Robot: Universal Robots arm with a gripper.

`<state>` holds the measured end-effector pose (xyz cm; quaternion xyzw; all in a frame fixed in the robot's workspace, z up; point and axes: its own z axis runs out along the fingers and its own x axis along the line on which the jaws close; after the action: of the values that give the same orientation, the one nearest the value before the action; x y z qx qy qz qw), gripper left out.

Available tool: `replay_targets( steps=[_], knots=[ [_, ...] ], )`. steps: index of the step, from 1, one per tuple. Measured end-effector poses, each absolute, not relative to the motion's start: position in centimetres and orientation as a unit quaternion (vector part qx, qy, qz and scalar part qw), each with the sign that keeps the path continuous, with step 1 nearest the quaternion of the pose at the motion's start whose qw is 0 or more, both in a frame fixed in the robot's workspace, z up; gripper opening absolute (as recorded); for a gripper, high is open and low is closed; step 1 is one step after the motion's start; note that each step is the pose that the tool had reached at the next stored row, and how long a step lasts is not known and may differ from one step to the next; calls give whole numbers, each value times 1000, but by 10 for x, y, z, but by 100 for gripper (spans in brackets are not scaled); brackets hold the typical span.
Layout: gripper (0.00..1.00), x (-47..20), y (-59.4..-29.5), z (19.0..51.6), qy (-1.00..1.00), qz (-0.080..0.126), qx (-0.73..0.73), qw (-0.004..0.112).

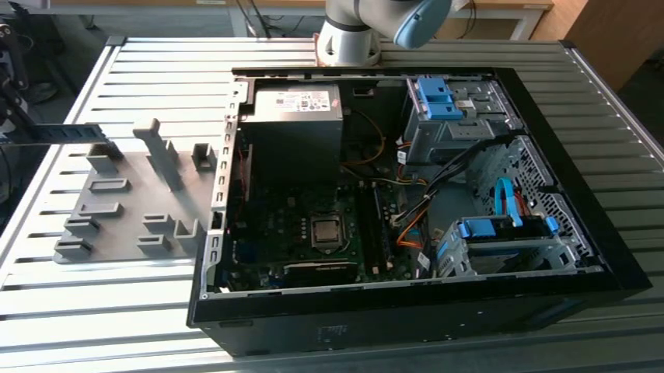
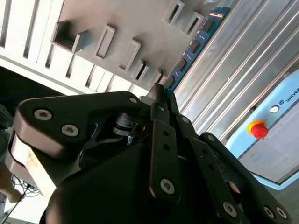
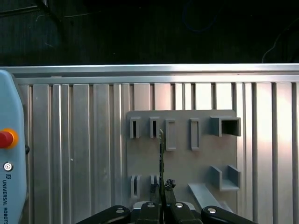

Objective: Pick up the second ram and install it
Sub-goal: 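Pick up the second ram and move it above second insertion slot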

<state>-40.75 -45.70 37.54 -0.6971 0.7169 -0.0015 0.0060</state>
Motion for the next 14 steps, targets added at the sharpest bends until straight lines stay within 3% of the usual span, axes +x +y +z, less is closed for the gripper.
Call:
replay_targets(
  steps=[14],
  knots=[
    [14, -407, -457, 409, 717, -2, -697, 6]
  ],
)
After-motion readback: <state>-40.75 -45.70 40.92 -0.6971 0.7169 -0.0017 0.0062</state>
